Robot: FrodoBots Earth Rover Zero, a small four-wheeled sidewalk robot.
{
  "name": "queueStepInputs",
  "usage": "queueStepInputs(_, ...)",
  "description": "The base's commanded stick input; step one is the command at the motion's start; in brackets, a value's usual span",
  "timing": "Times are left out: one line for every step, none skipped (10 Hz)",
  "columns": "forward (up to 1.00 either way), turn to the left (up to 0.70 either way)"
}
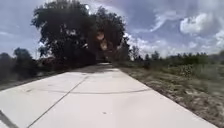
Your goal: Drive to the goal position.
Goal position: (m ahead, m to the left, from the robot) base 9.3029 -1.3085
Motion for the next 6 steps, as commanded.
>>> queueStepInputs(0.85, 0.0)
queueStepInputs(0.85, 0.0)
queueStepInputs(0.85, 0.0)
queueStepInputs(0.85, 0.0)
queueStepInputs(0.85, 0.0)
queueStepInputs(0.85, 0.0)
